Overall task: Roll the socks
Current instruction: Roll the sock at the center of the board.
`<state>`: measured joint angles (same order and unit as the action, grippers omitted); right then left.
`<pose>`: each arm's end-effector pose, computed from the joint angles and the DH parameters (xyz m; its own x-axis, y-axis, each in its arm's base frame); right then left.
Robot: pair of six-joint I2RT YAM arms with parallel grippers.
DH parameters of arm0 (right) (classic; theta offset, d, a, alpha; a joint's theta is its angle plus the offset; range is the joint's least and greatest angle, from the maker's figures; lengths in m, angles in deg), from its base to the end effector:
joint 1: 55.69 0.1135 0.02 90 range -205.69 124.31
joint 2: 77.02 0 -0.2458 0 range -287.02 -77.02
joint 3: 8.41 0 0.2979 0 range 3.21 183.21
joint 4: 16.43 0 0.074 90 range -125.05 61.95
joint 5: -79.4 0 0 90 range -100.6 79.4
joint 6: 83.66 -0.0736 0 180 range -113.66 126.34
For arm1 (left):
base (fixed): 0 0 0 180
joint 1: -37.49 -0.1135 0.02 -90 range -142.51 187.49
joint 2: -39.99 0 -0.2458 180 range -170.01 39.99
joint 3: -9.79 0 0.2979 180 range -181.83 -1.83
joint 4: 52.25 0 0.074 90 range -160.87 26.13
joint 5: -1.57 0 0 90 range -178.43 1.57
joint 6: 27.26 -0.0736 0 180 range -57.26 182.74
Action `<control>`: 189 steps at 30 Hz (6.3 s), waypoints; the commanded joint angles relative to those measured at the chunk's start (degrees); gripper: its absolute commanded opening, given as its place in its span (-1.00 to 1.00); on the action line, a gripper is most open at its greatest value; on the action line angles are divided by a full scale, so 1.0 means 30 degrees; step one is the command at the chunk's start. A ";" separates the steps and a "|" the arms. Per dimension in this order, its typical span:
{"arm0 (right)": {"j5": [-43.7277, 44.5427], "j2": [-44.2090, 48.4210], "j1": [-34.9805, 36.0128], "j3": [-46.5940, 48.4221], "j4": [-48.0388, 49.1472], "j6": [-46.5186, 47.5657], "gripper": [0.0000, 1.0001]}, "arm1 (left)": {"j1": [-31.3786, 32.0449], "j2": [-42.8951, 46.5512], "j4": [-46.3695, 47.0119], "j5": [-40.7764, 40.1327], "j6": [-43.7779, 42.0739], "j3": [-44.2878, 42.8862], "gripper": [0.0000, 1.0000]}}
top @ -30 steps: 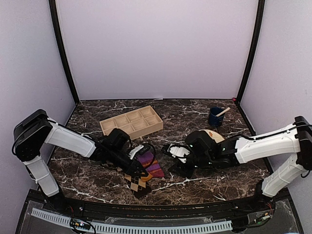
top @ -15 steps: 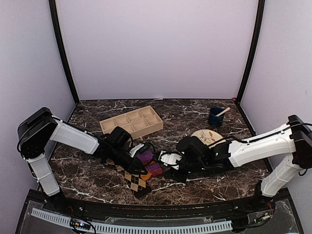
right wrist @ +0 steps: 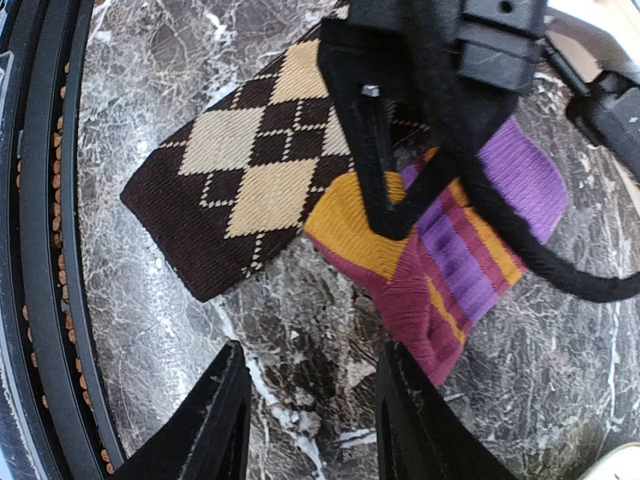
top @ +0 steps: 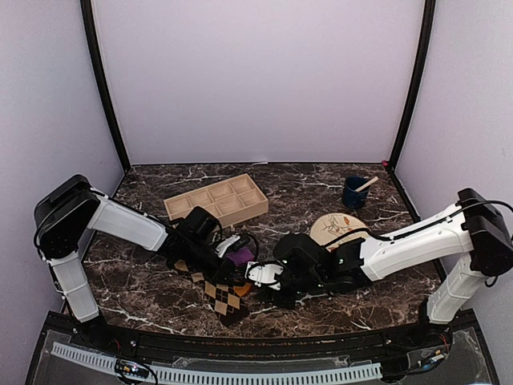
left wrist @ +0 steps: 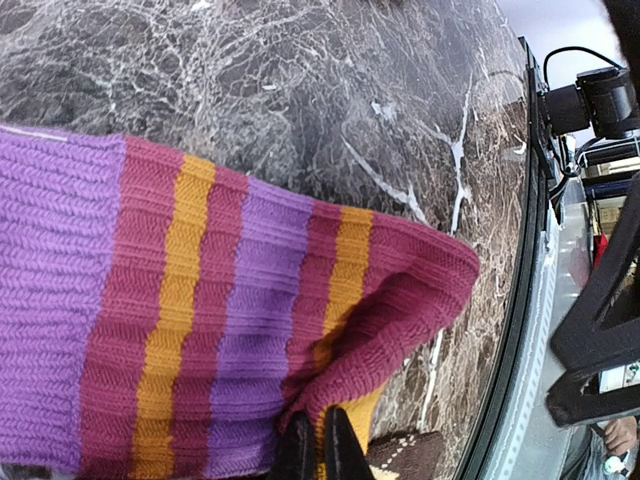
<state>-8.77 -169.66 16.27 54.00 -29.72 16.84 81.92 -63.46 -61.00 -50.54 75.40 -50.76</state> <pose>0.1248 0.3755 0.1074 -0.0378 -0.7042 -0.7090 -0.9663 0.2067 -0.1538 0.2378 -0.2964 0.0462 -0.7271 0.4706 -0.4998 0.6818 0.4099 -0.6059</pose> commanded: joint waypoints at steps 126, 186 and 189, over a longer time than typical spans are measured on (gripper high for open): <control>-0.4798 -0.7811 -0.3663 0.8613 -0.8191 -0.2423 -1.00 | 0.0166 0.8137 0.8112 -0.9270 0.2277 0.6254 -0.15; -0.9458 -0.8702 -0.5142 1.0816 -1.0713 -0.2287 -1.00 | 0.7545 0.3702 0.9309 -1.5528 -0.9027 0.5932 -0.16; -0.9540 -0.8700 -0.5164 1.0816 -1.0751 -0.2192 -1.00 | 0.7542 0.3489 0.8923 -1.5609 -0.8953 0.5753 -0.17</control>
<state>-36.36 -195.21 1.35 85.49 -61.26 9.23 104.25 -52.27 -30.79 -96.44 48.39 -32.03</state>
